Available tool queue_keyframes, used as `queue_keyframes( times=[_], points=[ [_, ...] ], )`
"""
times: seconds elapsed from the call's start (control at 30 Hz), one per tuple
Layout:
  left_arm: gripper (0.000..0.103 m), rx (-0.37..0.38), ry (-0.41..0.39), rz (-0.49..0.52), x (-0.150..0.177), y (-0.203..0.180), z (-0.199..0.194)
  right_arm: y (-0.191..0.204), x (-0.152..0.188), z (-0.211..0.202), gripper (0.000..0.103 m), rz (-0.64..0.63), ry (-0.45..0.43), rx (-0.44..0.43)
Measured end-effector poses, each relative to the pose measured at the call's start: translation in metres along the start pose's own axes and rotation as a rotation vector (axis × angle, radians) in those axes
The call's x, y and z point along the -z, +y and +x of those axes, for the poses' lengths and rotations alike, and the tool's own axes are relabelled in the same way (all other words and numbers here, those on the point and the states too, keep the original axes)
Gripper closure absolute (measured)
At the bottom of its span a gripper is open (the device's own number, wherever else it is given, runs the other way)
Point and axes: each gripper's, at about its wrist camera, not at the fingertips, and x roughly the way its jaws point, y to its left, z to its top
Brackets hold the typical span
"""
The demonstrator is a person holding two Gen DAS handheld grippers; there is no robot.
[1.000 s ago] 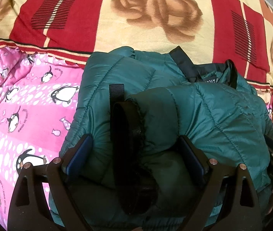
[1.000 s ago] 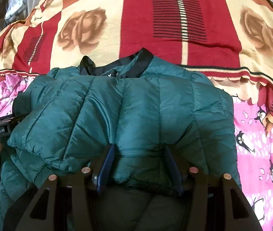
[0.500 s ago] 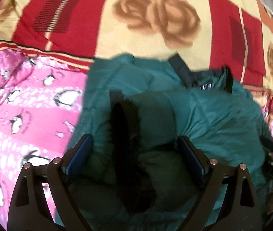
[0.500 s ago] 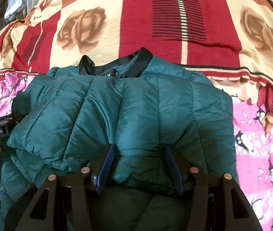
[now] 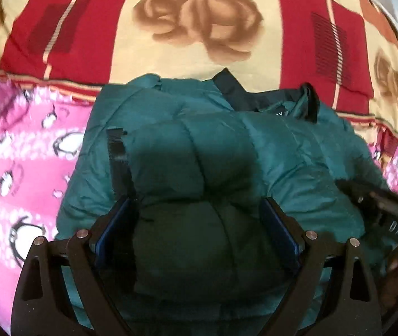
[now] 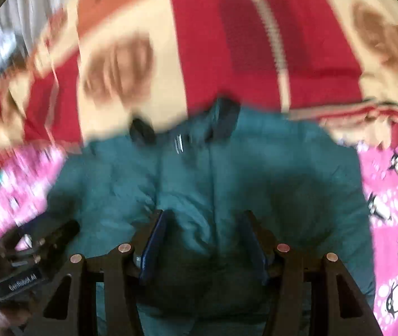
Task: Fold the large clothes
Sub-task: 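Grasp the green jacket's hem with both tools and lift it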
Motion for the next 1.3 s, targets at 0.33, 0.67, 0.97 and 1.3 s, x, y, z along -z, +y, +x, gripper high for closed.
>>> queue_keyframes(
  times=[0.33, 0.67, 0.97, 1.3],
  points=[
    [0.011, 0.027, 0.015, 0.038, 0.021, 0.004, -0.025, -0.019, 0.020, -0.047, 0.049, -0.006, -0.015, 0.018],
    [0.011, -0.012, -0.033, 0.176, 0.084, 0.022, -0.119, -0.036, 0.102, -0.144, 0.049, -0.030, -0.122, -0.027],
    [0.011, 0.019, -0.042, 0.072, 0.167, 0.102, -0.186, -0.065, 0.208, -0.219, 0.050, -0.115, -0.209, 0.005],
    [0.011, 0.099, 0.080, 0.072, 0.229, 0.093, -0.173, -0.108, 0.283, -0.243, 0.050, 0.039, -0.252, -0.020]
  ],
)
